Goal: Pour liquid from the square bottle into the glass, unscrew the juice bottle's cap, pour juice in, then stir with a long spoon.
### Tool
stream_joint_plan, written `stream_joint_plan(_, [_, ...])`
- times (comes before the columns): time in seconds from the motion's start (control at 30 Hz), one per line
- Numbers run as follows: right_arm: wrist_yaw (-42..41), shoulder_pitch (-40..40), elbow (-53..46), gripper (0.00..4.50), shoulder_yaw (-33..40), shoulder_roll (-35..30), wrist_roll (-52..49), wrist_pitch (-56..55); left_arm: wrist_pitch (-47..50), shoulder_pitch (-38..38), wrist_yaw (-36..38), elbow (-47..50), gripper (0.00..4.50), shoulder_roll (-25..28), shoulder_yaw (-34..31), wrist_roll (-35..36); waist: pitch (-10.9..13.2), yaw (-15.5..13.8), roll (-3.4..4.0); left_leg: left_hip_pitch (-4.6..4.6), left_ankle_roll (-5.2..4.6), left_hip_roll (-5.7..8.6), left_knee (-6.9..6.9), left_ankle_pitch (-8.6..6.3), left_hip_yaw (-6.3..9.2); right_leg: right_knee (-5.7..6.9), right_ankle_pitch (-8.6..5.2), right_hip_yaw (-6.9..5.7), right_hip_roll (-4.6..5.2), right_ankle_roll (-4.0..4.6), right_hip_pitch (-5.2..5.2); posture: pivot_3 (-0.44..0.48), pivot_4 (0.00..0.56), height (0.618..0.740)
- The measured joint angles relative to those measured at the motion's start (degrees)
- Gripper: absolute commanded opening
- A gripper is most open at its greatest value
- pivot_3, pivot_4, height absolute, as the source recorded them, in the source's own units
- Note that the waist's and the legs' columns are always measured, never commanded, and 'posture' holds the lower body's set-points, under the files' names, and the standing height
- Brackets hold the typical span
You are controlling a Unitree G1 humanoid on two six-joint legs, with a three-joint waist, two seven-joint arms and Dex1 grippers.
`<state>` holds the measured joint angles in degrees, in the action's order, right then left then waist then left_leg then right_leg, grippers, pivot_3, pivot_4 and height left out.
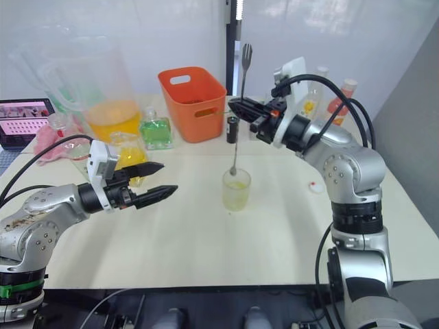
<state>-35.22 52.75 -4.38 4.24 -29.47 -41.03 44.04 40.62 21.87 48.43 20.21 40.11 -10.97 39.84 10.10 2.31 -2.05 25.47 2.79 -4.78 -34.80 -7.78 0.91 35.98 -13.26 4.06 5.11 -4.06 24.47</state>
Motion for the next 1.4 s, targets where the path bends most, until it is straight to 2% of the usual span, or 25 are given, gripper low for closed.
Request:
stream_joint_plan(0.23, [-0.9,-4.8,-2.8,0.0,-1.0,-1.0,1.8,0.3,-0.7,0.3,0.6,-0.8,4.45,1.0,1.2,-0.8,0.0,-0.1,0.0,0.0,0.0,0.0,-0.02,0.0,0.0,-0.01,-0.01,0.0,0.0,0.0,-0.01,0.0,0.15,0.738])
stream_joint_plan(0.5, [-2.0,-11.2,-3.4,0.0,-3.6,0.0,7.3,-4.3,-3.1,1.3,1.6,-1.4,4.45,1.1,3.6,-3.8,0.0,-0.1,0.0,0.0,0.0,0.0,-0.02,0.0,0.0,0.0,-0.01,0.0,0.0,-0.01,0.0,0.0,0.15,0.738])
stream_joint_plan(0.83, [-1.7,-11.3,-1.1,0.0,-6.1,4.0,14.9,-11.6,-3.2,0.5,1.3,-0.7,4.45,0.7,5.0,-4.8,0.0,-0.1,0.0,-0.01,0.0,0.0,-0.02,0.0,0.0,0.01,-0.02,0.0,-0.01,-0.03,-0.02,0.0,0.15,0.738])
stream_joint_plan(1.07, [-0.1,-12.8,-1.6,0.0,-5.2,7.2,15.0,-11.6,-3.2,-0.2,-0.4,0.6,4.45,-0.9,5.8,-5.6,0.0,-0.1,0.0,-0.02,0.0,0.0,-0.03,0.0,0.0,0.04,-0.01,-0.01,-0.01,-0.02,-0.03,0.0,0.15,0.738])
stream_joint_plan(1.27, [-0.1,-13.8,-4.5,0.0,-5.0,7.4,13.3,-8.8,-3.4,-0.2,-0.6,0.6,4.45,-1.5,6.7,-6.2,0.0,0.0,0.0,-0.04,0.0,0.0,-0.04,0.0,0.01,0.06,-0.01,0.0,-0.01,-0.02,-0.03,0.0,0.15,0.738])
stream_joint_plan(1.4, [-0.5,-13.8,-4.8,0.0,-5.2,4.8,15.1,-9.0,-4.5,-0.2,-0.5,0.3,4.45,-1.8,7.0,-6.8,0.0,-0.1,0.0,-0.04,0.0,0.0,-0.05,0.0,0.0,0.05,-0.01,0.0,0.0,-0.02,-0.05,0.0,0.15,0.738])
